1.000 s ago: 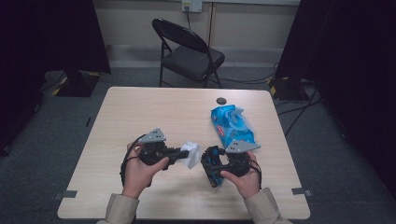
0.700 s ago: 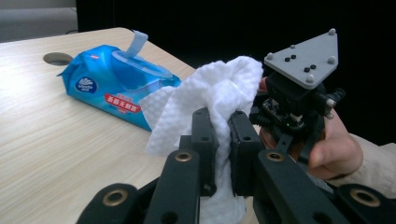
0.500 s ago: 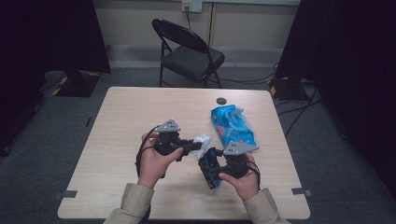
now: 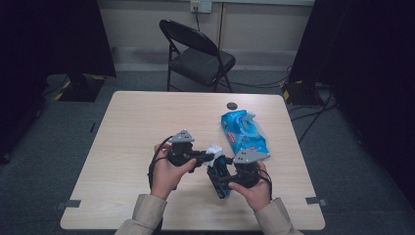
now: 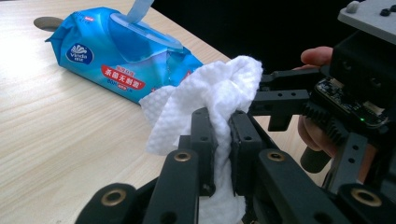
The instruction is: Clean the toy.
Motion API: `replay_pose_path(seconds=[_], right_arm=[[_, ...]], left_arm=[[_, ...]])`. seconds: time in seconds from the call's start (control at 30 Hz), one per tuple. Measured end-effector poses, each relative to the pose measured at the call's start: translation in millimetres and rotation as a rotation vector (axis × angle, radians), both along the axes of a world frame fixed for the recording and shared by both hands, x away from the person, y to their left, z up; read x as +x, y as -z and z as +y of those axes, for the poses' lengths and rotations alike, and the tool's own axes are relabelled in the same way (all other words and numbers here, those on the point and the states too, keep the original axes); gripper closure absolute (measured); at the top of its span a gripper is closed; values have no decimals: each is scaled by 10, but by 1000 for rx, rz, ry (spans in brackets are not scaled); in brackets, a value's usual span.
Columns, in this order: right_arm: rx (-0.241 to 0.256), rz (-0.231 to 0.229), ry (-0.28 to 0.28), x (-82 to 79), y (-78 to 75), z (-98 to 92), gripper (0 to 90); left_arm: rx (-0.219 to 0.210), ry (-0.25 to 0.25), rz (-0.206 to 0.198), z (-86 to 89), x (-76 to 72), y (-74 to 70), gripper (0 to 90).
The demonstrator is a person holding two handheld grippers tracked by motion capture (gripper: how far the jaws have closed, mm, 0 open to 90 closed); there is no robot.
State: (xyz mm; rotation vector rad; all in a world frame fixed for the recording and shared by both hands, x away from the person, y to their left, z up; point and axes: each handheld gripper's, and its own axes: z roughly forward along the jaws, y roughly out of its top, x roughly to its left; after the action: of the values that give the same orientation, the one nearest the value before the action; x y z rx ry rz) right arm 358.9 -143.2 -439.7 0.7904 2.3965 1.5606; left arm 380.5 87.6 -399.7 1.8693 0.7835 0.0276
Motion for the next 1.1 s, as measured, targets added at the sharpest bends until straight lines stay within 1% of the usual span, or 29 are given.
replay_pose_path(seconds=[0.07,0.23,0.37,0.43,0.6,0.8,0.83,0.97,1.0,1.03,1.1], right_arm=[[-4,-1,3,0,-2,3,258],[-7,4,17,24,15,-25,258],[-11,5,24,35,22,-39,258],[-5,11,31,45,23,-53,258],[-1,3,39,60,8,-90,258],[6,0,58,75,-8,-148,258],[6,0,58,75,-8,-148,258],[3,1,62,72,-7,-154,258],[3,-2,66,74,-8,-158,258],[3,-2,66,74,-8,-158,258],[8,-3,70,81,-13,-177,258]], left_arm=[[-2,-2,1,7,-11,2,825],[0,20,1,43,-92,17,826],[8,32,-7,58,-140,17,825],[12,43,-7,65,-168,10,826],[20,61,-18,57,-217,-4,825],[30,82,-17,40,-277,5,826],[32,90,-13,41,-284,9,826],[40,94,-7,48,-307,26,826],[45,99,2,52,-318,32,826],[52,104,-1,59,-323,38,826],[56,100,7,88,-338,60,825]])
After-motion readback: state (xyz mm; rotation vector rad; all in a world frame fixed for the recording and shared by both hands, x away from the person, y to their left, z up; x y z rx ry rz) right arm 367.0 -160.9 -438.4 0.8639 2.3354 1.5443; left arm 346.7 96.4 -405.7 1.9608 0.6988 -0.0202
